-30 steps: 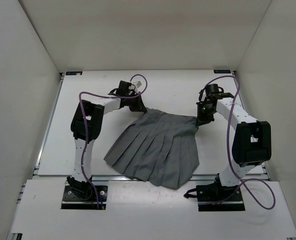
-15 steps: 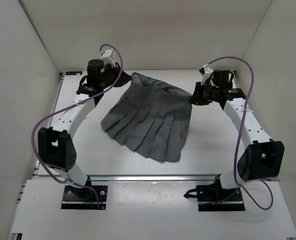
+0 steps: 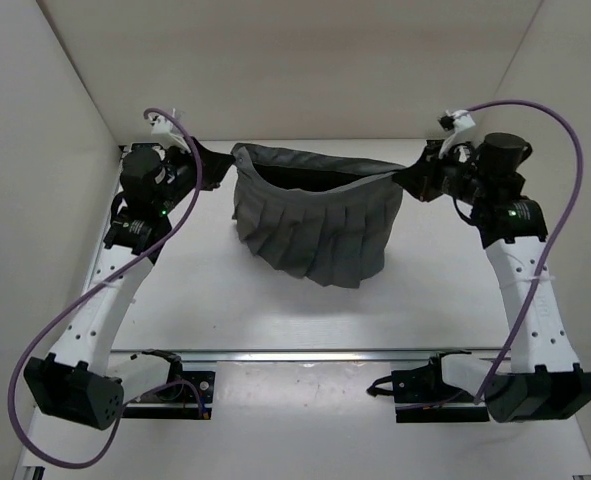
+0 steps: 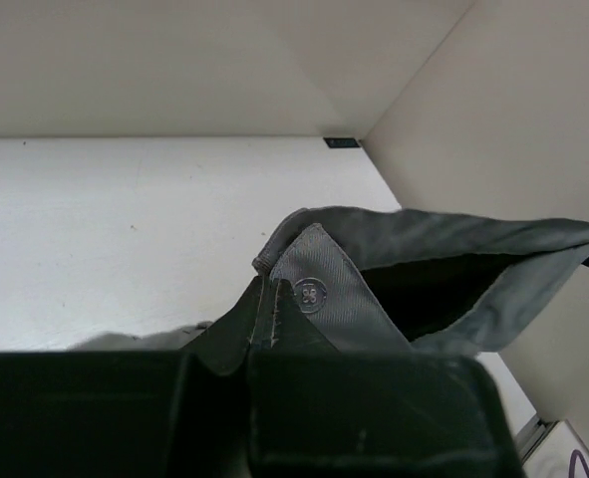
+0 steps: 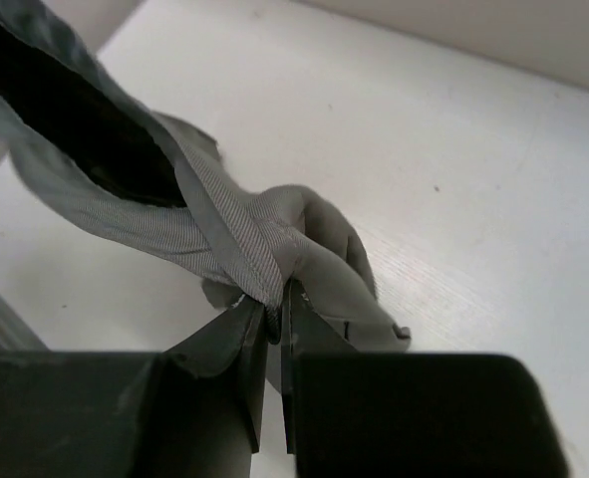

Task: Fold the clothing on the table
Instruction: Flatten the skirt out

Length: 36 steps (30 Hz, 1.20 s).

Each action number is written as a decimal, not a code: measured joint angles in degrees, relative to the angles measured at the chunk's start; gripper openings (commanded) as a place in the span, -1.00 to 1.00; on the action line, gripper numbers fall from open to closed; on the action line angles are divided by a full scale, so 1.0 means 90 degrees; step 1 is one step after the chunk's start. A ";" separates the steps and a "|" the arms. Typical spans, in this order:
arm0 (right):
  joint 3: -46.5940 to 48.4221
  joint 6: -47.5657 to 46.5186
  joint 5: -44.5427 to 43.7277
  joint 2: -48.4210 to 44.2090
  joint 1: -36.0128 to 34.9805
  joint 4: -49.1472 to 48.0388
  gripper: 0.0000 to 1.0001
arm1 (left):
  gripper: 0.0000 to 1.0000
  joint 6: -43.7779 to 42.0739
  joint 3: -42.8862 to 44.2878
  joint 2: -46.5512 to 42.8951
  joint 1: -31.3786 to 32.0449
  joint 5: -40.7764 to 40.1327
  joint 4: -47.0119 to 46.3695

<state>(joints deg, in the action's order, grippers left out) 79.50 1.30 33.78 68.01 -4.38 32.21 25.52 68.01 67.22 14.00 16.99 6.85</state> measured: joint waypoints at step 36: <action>-0.1360 0.0729 0.1974 0.1418 0.0466 -0.1195 -0.87 | -1.00 0.0670 -0.1224 0.0328 -0.0022 -0.0243 -0.0476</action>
<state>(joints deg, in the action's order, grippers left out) 67.26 7.86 51.55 80.77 -0.19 21.45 31.55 56.99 70.17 13.80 14.81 2.57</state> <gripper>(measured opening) 0.014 0.019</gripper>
